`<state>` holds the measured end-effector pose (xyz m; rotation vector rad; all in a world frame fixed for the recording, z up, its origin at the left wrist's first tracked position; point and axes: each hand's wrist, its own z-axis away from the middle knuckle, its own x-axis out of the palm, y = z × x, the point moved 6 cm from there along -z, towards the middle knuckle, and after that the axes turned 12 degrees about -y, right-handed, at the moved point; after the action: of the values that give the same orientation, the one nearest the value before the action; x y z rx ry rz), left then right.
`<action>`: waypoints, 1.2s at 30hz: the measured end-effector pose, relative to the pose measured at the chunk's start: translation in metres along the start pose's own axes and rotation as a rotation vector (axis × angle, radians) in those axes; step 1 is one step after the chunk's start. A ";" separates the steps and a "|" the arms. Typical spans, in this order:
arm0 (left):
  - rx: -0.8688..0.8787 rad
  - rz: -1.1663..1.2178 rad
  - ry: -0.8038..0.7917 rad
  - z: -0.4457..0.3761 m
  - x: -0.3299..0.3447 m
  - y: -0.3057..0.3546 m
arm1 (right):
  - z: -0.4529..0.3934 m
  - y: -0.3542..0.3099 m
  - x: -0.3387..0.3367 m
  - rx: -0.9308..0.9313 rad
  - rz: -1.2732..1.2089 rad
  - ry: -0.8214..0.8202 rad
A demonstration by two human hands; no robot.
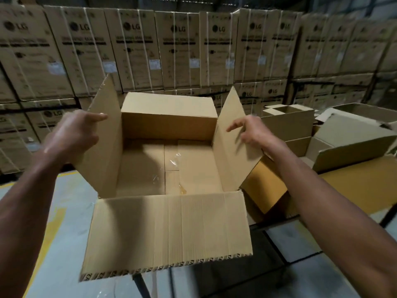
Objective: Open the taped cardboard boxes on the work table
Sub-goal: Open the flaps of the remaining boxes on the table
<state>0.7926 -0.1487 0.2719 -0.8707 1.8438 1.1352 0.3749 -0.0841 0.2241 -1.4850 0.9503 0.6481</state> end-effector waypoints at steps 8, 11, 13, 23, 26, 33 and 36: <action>0.077 -0.067 0.150 0.043 -0.060 0.093 | 0.055 -0.004 -0.098 -0.119 -0.056 0.073; 0.094 -0.056 0.167 0.058 -0.067 0.133 | 0.079 0.003 -0.139 -0.159 -0.043 0.120; 0.114 -0.040 0.179 0.066 -0.068 0.160 | 0.094 0.012 -0.164 -0.173 -0.022 0.148; 0.240 0.045 0.191 0.058 -0.043 0.273 | 0.121 0.090 -0.266 -0.155 -0.003 0.222; 0.256 0.028 0.179 0.034 -0.036 0.303 | 0.117 0.114 -0.292 -0.128 0.037 0.244; 0.294 0.036 0.146 -0.040 -0.003 0.362 | 0.081 0.182 -0.347 -0.058 0.100 0.255; 0.297 0.081 0.110 -0.080 0.022 0.381 | 0.056 0.217 -0.372 -0.062 0.125 0.233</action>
<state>0.4374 -0.0864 0.4213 -0.7036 2.0883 0.8454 0.0077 0.0491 0.4129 -1.5892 1.2193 0.6074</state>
